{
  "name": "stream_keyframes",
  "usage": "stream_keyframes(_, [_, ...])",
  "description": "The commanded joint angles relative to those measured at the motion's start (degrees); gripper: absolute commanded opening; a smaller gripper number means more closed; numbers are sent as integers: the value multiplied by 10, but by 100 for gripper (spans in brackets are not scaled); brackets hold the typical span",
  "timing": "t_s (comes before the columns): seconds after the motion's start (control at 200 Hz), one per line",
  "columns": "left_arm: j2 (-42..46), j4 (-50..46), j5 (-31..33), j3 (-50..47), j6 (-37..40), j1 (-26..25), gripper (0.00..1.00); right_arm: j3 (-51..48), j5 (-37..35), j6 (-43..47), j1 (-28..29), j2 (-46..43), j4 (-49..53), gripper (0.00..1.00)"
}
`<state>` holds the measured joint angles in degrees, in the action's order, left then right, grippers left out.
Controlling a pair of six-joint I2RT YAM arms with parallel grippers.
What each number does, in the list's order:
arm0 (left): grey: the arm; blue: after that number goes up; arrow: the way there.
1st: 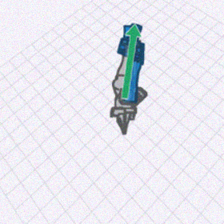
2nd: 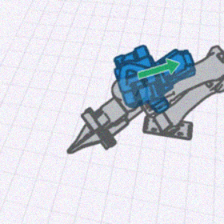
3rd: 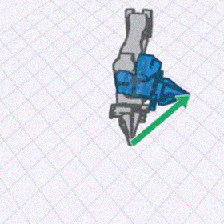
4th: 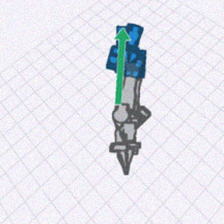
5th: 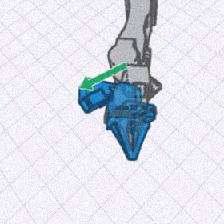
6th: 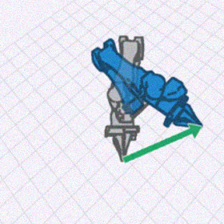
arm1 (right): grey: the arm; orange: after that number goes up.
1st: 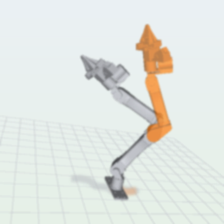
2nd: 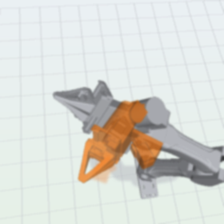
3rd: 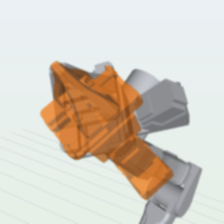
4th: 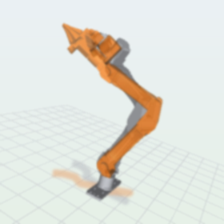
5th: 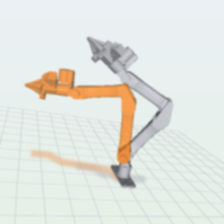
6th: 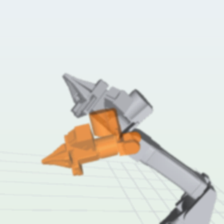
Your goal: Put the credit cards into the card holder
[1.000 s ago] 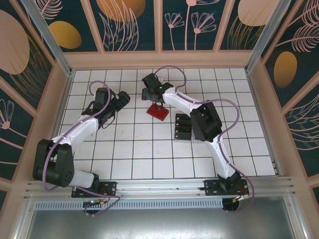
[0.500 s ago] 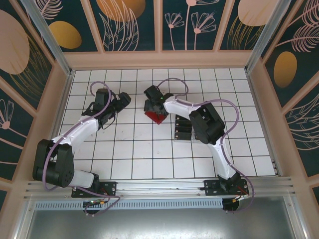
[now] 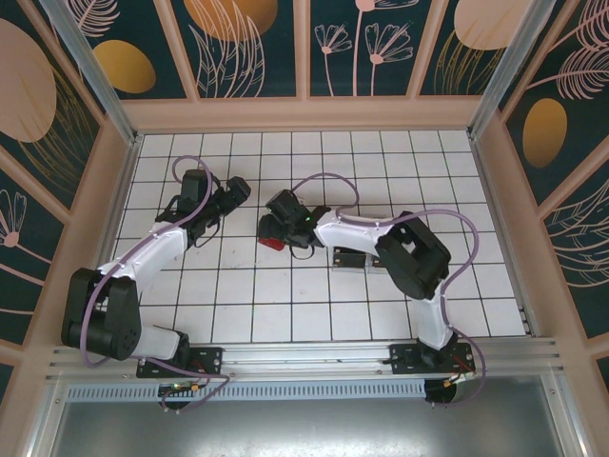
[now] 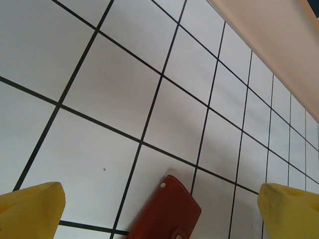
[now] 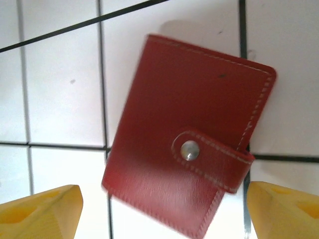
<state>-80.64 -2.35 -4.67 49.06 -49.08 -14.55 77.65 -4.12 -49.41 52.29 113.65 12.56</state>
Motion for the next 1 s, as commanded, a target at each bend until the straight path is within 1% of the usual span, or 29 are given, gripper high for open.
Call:
stream_keyframes(0.0, [19,11,-14,-14,21,4,99,-23,-43,-9,-1,-41,-7,85])
stream_keyframes(0.095, [22,10,-22,-22,33,4,99,-20,-70,9,-2,-38,23,86])
stream_keyframes(0.19, [18,14,-31,-32,40,4,99,-25,-76,17,-5,-33,27,85])
stream_keyframes(0.325, [2,34,-76,-42,53,4,99,-51,-49,16,-18,-36,-14,81])
stream_keyframes(0.41, [-9,46,-104,-44,64,4,99,-66,-33,12,-26,-40,-39,75])
stream_keyframes(0.576, [-29,58,-127,-43,70,4,99,-78,-11,11,-38,-35,-73,69])
stream_keyframes(0.721, [-46,66,-136,-48,65,4,99,-84,15,6,-50,-26,-103,66])
stream_keyframes(0.851, [-51,67,-135,-51,67,4,99,-86,30,-3,-56,-13,-127,62])
stream_keyframes(0.996, [-53,64,-134,-50,70,4,99,-80,56,-9,-58,4,-136,58])
